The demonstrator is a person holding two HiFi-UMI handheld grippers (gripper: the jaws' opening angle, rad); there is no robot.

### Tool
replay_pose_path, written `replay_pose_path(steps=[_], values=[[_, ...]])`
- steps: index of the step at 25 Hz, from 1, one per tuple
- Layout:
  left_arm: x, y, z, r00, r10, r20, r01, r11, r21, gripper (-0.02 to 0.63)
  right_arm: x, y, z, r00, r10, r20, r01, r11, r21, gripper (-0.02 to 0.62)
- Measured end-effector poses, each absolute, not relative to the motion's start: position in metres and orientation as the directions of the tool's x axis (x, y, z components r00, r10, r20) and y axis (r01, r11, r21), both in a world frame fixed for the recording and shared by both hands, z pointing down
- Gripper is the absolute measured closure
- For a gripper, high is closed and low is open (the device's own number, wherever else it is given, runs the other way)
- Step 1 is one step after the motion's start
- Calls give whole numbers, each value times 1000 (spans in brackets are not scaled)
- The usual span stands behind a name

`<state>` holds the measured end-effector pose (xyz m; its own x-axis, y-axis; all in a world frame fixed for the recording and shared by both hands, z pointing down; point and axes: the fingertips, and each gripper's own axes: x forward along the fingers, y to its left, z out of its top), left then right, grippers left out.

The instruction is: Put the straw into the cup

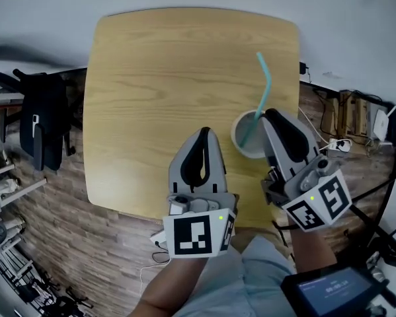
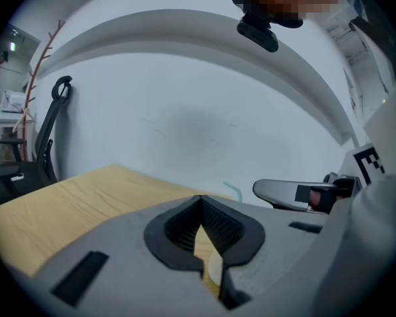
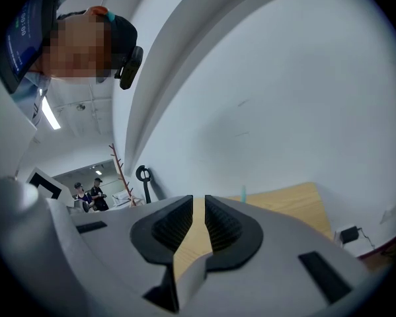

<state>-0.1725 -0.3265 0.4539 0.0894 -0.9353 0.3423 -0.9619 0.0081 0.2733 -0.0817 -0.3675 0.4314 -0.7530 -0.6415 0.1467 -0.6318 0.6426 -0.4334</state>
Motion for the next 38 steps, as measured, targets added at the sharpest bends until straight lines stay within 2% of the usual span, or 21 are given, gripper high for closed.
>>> replay_pose_path(steps=[10,15,22,27,38], values=[[-155,-307,357,151,-973,173,-969,-111,222,607,-63,-338,335,-686,-726,36,-691,637,-342,554],[-143,-288,306,191,-978,79,-964,-172,201,607,-56,-310,289,-650,-760,20,-737,623,-263,592],[-117,-261,249,247,-969,-30,-961,-249,122,607,-51,-270,250,-625,-781,7,-777,621,-106,595],[-107,-247,231,269,-960,-75,-955,-276,110,607,-38,-260,239,-602,-799,-10,-796,600,-79,597],[-97,-242,225,288,-954,-82,-951,-295,91,607,-31,-253,232,-593,-805,-25,-802,593,-69,597]])
